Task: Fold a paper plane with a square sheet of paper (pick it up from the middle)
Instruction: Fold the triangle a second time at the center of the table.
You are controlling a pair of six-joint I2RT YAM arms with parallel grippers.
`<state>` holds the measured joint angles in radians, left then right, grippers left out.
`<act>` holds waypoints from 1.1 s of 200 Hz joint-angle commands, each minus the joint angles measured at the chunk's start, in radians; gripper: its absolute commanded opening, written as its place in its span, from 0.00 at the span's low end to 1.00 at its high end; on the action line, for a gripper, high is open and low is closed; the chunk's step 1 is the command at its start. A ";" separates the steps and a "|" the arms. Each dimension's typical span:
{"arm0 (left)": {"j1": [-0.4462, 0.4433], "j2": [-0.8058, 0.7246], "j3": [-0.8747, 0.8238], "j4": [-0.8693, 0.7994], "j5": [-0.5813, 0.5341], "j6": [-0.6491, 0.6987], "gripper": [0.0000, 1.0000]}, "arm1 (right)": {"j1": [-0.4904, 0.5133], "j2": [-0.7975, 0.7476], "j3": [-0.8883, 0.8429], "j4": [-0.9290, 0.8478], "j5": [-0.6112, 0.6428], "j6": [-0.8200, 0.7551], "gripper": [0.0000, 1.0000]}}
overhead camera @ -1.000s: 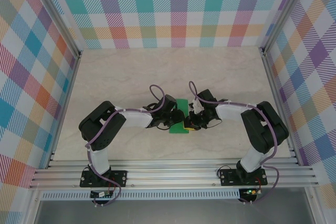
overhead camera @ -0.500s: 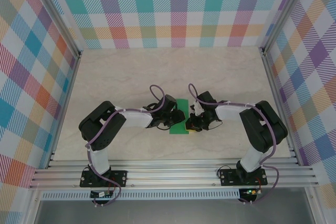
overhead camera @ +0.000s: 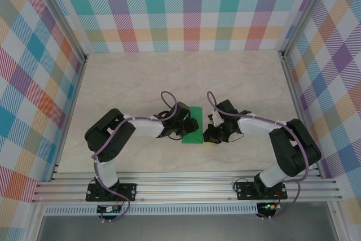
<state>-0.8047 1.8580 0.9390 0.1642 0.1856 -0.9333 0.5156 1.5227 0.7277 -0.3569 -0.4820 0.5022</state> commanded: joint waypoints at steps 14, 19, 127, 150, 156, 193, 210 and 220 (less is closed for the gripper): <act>-0.017 0.018 -0.014 -0.013 0.003 -0.010 0.28 | 0.008 0.003 0.032 0.039 -0.066 0.037 0.09; -0.016 0.017 -0.014 -0.012 0.002 -0.011 0.28 | 0.008 0.014 0.037 0.042 -0.071 0.040 0.09; -0.017 0.013 -0.014 -0.015 0.005 -0.012 0.28 | 0.046 0.192 0.080 0.059 0.055 0.043 0.09; -0.017 0.011 -0.014 -0.020 0.003 -0.010 0.28 | 0.047 0.200 0.044 0.043 0.078 0.036 0.10; -0.016 0.009 -0.016 -0.020 0.002 -0.011 0.28 | 0.046 0.195 0.036 0.037 0.083 0.034 0.10; -0.016 0.008 -0.017 -0.024 -0.003 -0.008 0.28 | 0.046 0.153 0.006 0.003 0.100 0.024 0.10; -0.017 0.009 -0.018 -0.025 -0.006 -0.011 0.28 | 0.045 0.130 -0.005 -0.002 0.093 0.022 0.10; -0.017 0.009 -0.017 -0.028 -0.008 -0.010 0.28 | 0.046 0.114 -0.015 -0.003 0.084 0.022 0.10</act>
<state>-0.8074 1.8580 0.9390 0.1635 0.1928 -0.9432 0.5575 1.6627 0.7635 -0.2611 -0.4397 0.5442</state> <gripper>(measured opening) 0.280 0.102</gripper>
